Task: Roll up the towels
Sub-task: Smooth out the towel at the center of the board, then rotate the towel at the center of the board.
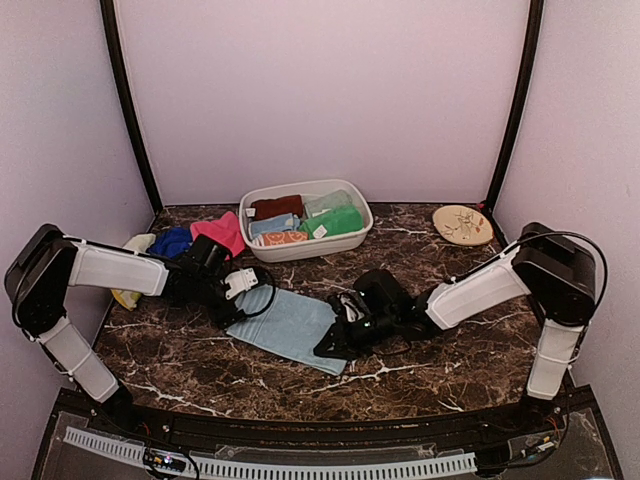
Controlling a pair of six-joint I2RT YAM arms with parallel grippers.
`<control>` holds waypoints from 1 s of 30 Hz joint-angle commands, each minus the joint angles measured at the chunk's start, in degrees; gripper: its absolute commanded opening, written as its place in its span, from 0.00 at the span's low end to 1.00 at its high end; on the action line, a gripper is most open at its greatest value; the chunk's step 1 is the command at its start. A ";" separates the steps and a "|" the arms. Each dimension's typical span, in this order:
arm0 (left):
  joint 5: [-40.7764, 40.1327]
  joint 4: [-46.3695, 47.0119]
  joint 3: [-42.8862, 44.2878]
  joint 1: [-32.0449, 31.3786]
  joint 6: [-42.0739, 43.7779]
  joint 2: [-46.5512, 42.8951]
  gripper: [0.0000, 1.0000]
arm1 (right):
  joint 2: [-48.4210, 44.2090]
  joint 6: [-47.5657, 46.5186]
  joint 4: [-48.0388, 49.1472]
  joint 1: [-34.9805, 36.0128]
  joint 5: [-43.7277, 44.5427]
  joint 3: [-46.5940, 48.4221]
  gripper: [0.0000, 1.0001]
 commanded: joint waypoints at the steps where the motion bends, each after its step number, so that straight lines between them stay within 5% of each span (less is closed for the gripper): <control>1: -4.13 -2.55 0.00 0.46 3.05 -1.37 0.90 | -2.96 -5.26 -6.64 -3.28 2.20 5.38 0.13; 12: -0.01 -10.77 6.09 0.53 1.21 -6.74 0.92 | 3.51 -2.70 -5.89 -8.74 5.71 0.90 0.07; 24: 1.62 -7.92 11.41 -0.14 -2.21 6.35 0.87 | -4.30 6.72 -2.86 6.02 13.46 -6.78 0.06; 30: 1.45 -7.06 16.47 -1.51 -1.63 12.27 0.86 | -4.41 1.58 -13.58 10.48 17.82 -0.84 0.07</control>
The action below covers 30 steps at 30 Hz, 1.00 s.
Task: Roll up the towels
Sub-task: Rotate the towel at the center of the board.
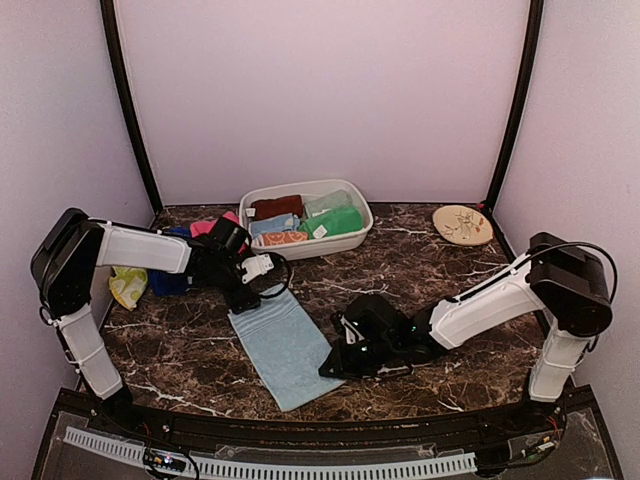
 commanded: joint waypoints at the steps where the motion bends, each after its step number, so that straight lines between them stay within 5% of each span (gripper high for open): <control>1: -0.01 0.47 4.32 -1.48 0.22 4.11 0.86 | -0.49 -3.50 -10.22 2.36 4.83 3.68 0.07; 11: 2.58 2.07 14.26 -5.05 0.95 6.78 0.93 | -0.81 -13.99 -16.43 5.80 10.43 9.68 0.11; 16: 0.68 -1.32 16.65 -4.73 2.22 3.51 0.99 | -5.46 -22.36 -20.76 6.78 20.50 11.97 0.16; 22: 4.82 -11.29 15.37 -0.17 1.39 -3.92 0.99 | -22.90 -34.89 -15.57 7.02 39.63 5.67 0.51; 24: 6.68 -12.70 12.21 1.34 1.45 -6.22 0.99 | -27.89 -30.02 -16.90 6.57 51.73 3.29 0.95; 26: 6.93 -11.24 6.75 1.77 2.21 -7.77 0.99 | -32.15 -30.04 -14.95 4.69 55.28 0.54 1.00; 30: 5.91 -9.92 3.10 1.67 1.57 -5.60 0.96 | -37.71 -46.91 -4.06 2.67 45.90 -6.53 0.96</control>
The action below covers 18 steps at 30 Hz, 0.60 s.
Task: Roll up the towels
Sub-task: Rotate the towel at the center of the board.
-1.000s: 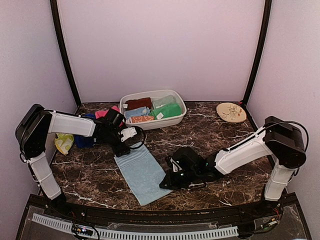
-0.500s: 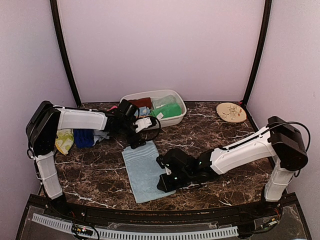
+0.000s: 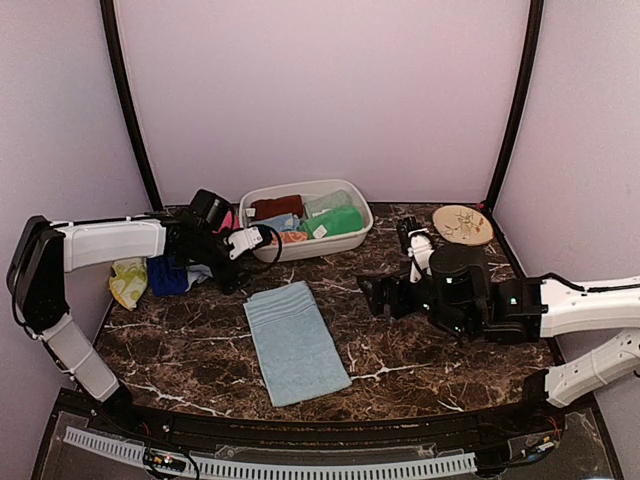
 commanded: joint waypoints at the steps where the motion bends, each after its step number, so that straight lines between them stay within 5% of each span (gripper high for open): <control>1: 1.07 -2.39 -3.47 -0.74 -0.49 3.64 0.95 | -2.69 -19.17 9.48 -1.09 -2.73 -7.71 0.92; 7: 1.05 -1.31 0.98 -1.10 -2.40 10.57 0.94 | 1.41 -36.10 1.49 3.87 -8.11 -7.80 0.92; 18: -2.71 3.07 7.17 -2.44 -0.80 17.51 0.94 | 19.37 -55.45 -0.16 17.92 -2.58 -4.50 0.81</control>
